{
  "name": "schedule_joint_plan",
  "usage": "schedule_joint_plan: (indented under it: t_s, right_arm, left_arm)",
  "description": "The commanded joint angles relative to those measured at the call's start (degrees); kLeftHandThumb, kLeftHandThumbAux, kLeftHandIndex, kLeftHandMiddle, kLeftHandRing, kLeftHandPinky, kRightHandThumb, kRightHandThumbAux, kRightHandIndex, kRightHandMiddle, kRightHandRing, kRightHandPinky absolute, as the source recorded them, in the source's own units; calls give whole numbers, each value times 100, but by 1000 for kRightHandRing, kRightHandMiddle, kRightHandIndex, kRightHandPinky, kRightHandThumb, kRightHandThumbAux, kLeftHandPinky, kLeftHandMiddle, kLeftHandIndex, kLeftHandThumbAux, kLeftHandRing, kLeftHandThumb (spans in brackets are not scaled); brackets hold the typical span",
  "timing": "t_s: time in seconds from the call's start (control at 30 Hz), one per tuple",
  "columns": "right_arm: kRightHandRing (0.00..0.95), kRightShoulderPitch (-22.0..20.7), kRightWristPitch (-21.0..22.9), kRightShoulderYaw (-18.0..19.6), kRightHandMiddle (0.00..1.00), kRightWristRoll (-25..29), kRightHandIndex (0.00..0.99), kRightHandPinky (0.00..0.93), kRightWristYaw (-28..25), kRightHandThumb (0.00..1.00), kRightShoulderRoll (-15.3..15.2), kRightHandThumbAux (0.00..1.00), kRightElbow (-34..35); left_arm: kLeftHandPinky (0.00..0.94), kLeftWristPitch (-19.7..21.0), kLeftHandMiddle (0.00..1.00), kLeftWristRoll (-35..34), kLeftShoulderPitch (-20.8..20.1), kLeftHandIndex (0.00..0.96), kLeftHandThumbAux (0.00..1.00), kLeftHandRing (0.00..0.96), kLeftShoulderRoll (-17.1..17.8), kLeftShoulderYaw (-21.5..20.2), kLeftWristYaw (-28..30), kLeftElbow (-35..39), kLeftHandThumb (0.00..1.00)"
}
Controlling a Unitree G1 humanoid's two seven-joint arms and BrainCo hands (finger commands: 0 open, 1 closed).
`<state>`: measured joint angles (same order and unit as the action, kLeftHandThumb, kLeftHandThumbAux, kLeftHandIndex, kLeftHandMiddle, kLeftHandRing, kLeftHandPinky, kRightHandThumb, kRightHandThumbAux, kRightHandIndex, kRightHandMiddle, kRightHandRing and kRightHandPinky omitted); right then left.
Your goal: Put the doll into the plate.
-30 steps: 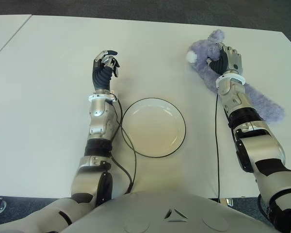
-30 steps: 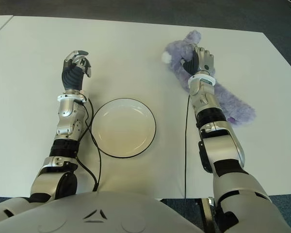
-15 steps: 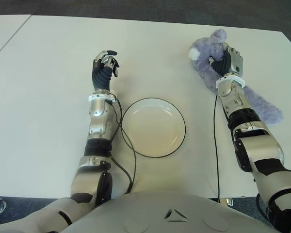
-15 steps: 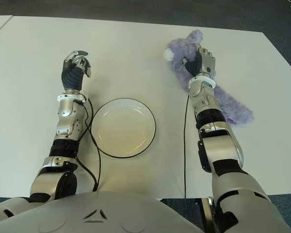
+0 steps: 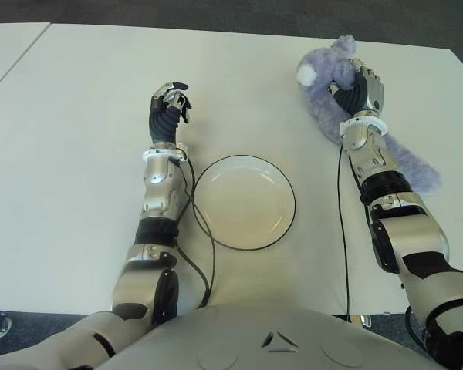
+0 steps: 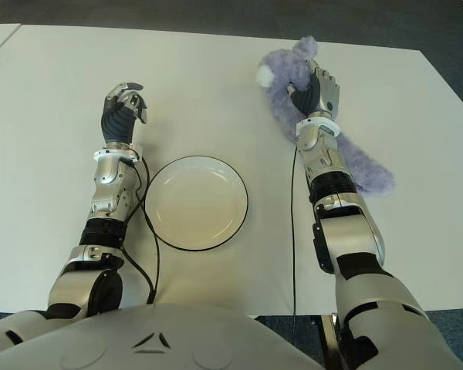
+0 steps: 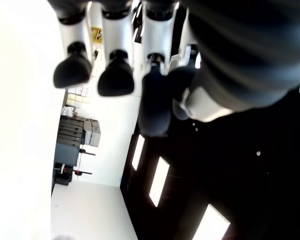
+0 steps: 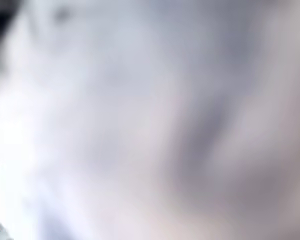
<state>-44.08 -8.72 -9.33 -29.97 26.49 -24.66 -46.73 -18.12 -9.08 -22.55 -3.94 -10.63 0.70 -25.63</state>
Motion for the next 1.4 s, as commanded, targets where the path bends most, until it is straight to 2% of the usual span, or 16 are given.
schedule_joint_plan:
  t_s: [0.03, 0.33, 0.5, 0.6, 0.87, 0.9, 0.93, 1.03, 1.3, 1.4]
  right_arm:
    - [526, 100, -155, 119, 512, 176, 388, 882, -92, 955, 38, 657, 461]
    - [525, 340, -147, 226, 514, 140, 389, 885, -338, 955, -69, 657, 1286]
    - [523, 577, -34, 332, 513, 189, 388, 888, -694, 955, -119, 657, 2088]
    - [523, 646, 33, 381, 513, 169, 388, 889, -797, 955, -97, 657, 2268]
    - [522, 851, -238, 426, 511, 147, 387, 892, -1023, 954, -182, 657, 2839]
    - [657, 895, -274, 435, 521, 138, 392, 897, -1043, 919, -205, 664, 2944]
    - [745, 926, -293, 443, 527, 126, 395, 900, -1057, 896, -218, 669, 3014]
    - [851, 1003, -291, 469, 533, 46, 398, 904, -1079, 868, -252, 675, 3257]
    - [900, 1138, -143, 523, 535, -104, 399, 898, -1234, 855, -261, 678, 3858]
    - [906, 1113, -229, 508, 537, -191, 402, 898, -1231, 855, -279, 677, 3959]
  left_arm:
    - [789, -39, 799, 37, -77, 445, 699, 798, 110, -98, -139, -437, 719]
    - [784, -151, 794, 43, -220, 446, 698, 794, 172, -161, -158, -763, 720]
    - [786, -169, 793, 40, -277, 446, 698, 794, 221, -187, -177, -851, 720]
    - [789, -174, 793, 32, -282, 446, 698, 794, 233, -191, -171, -865, 721]
    - [787, -162, 795, -12, -284, 446, 698, 795, 279, -211, -113, -881, 722]
    - [788, -171, 796, -18, -283, 446, 697, 795, 286, -211, -99, -880, 722]
    - [786, -178, 795, -23, -282, 446, 697, 795, 290, -211, -90, -880, 722]
    - [785, -177, 794, -31, -279, 446, 697, 793, 299, -207, -78, -853, 722]
    - [783, -119, 796, 22, -230, 446, 698, 794, 311, -147, -112, -679, 722]
    - [786, -62, 799, 73, -157, 445, 698, 797, 294, -83, -133, -492, 722]
